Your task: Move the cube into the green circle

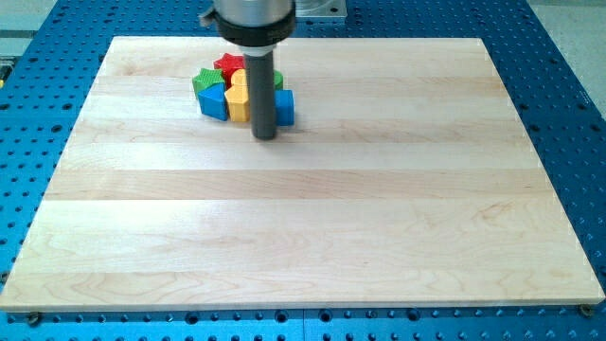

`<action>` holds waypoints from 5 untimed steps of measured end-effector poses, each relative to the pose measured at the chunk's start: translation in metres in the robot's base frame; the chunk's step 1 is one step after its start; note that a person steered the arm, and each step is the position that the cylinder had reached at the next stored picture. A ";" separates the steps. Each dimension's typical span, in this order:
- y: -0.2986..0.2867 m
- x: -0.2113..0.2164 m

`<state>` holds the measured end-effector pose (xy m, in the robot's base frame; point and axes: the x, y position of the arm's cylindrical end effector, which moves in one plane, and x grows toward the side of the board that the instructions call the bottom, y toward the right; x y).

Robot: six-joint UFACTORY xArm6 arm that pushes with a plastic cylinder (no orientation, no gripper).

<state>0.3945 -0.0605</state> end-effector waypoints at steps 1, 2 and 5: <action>0.014 0.023; 0.070 0.018; 0.036 -0.007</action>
